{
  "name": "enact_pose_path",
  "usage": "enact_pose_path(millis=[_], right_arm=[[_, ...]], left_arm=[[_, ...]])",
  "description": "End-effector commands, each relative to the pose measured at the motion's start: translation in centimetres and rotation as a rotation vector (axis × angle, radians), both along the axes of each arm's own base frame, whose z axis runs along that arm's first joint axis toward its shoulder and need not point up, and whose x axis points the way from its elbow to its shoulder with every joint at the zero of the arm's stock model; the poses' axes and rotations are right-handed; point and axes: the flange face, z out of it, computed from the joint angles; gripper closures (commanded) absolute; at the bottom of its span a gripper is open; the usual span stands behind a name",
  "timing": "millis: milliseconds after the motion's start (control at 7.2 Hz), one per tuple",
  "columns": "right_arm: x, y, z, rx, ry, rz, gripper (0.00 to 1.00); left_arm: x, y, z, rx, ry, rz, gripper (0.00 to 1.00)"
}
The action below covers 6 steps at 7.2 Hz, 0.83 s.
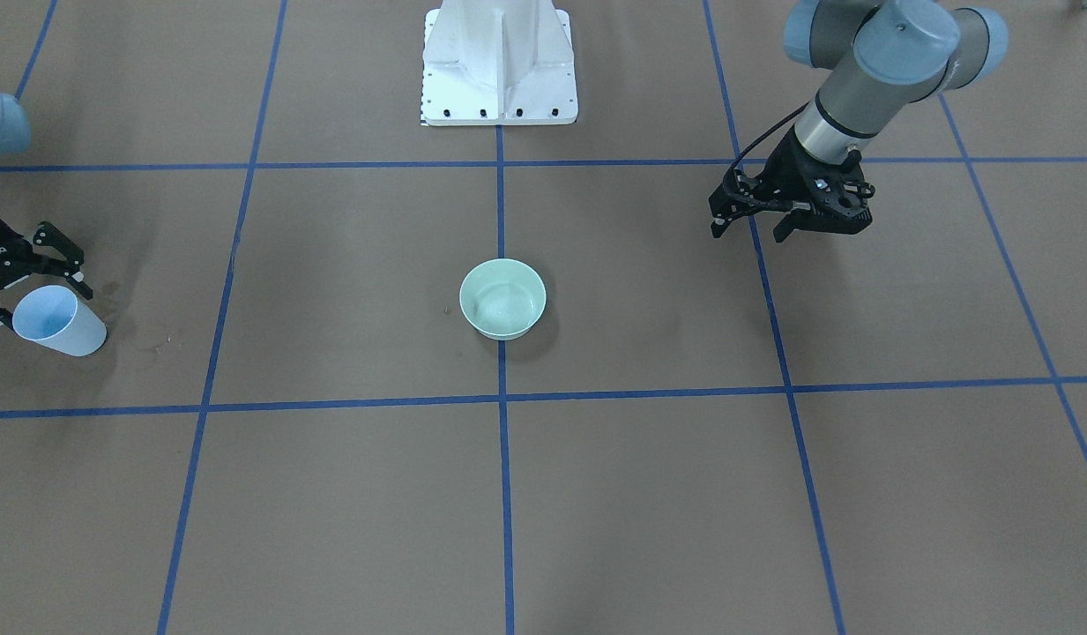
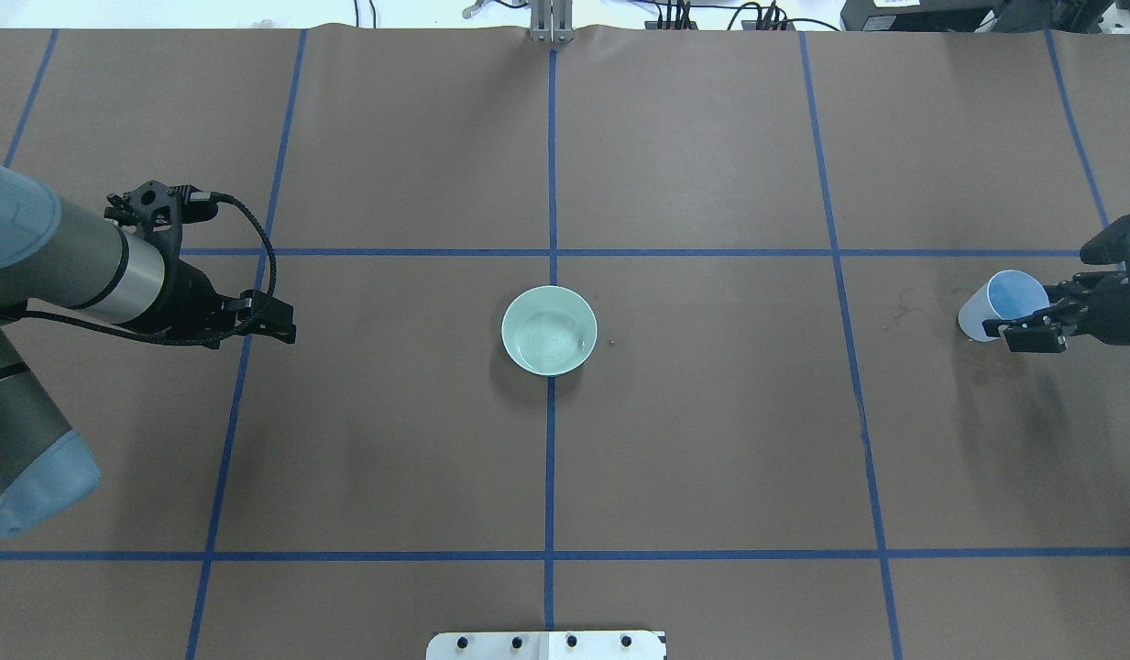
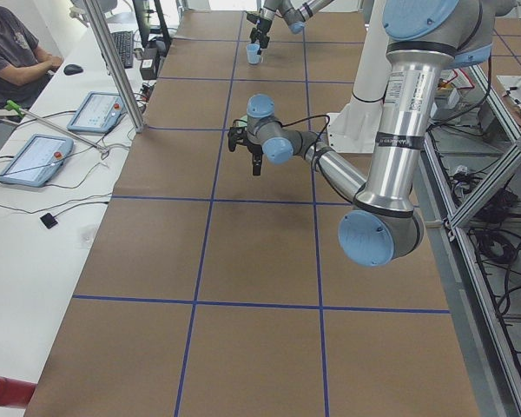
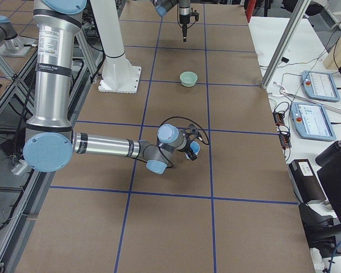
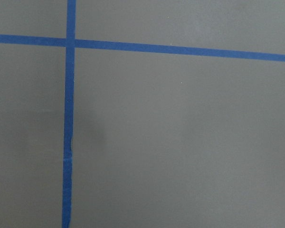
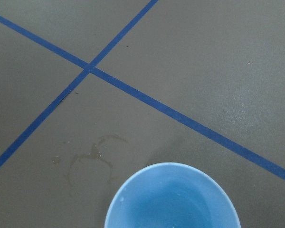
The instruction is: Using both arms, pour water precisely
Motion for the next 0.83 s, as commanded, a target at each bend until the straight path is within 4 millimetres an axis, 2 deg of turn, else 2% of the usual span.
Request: enact_pose_path(millis=[0,417,694], right_arm=[[-0.08,-0.07,0.37,-0.004,0.01,0.016,0.09],[-0.71,0.07,0.4,0.001,0.015,0.009,0.12],[-1.0,0.11,0.67,0.006,0.027,0.014,0.22]], left_arm=[[0.02,0.0,-0.16,-0.012,0.004,-0.008,0.01],[0.04,-0.02,-0.09,-0.013,0.003,-0.008,0.01],[-0.01,0.02,-0.08,-0.013,0.003,-0.008,0.01]])
